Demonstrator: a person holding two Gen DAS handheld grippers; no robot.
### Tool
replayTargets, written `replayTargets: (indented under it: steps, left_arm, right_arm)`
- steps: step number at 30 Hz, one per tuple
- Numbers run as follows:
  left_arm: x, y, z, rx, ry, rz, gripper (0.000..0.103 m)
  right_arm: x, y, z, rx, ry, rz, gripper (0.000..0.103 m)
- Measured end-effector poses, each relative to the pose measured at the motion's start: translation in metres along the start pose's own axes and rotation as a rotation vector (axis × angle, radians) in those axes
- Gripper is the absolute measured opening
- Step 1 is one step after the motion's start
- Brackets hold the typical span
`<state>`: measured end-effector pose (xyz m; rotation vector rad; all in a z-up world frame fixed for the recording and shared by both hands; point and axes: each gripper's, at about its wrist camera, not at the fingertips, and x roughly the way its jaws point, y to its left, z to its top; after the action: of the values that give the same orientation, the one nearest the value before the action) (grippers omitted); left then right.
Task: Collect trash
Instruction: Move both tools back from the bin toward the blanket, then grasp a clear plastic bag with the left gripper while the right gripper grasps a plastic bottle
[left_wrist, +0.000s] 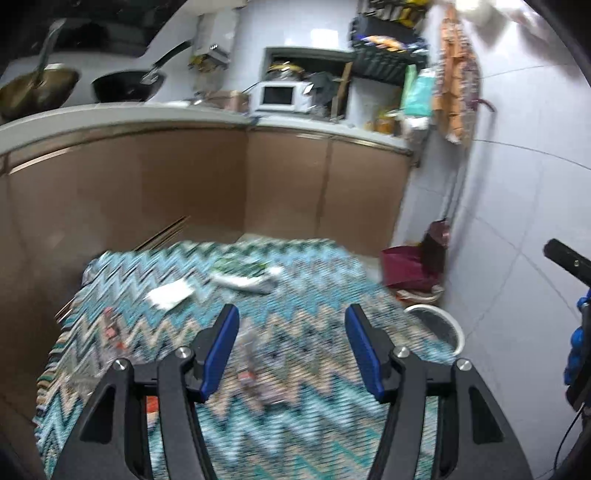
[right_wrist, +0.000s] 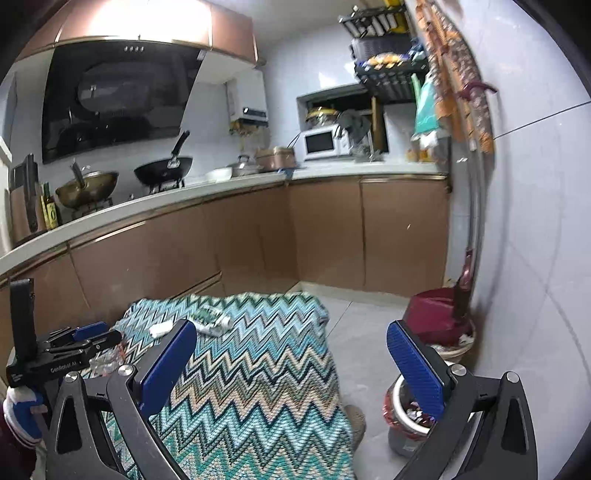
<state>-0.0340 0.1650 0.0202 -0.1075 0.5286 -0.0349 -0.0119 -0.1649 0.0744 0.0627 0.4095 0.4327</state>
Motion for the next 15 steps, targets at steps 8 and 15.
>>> replayTargets:
  steps: [8,15]
  left_arm:
    - [0.010,0.092,-0.024,-0.115,0.065,0.167,0.058]
    - [0.023,0.158,-0.027,-0.202,0.089,0.276,0.058]
  right_arm:
    - [0.067,0.024,-0.015,-0.038,0.134,0.114,0.102]
    - [0.121,0.065,-0.032,-0.106,0.261,0.227,0.093]
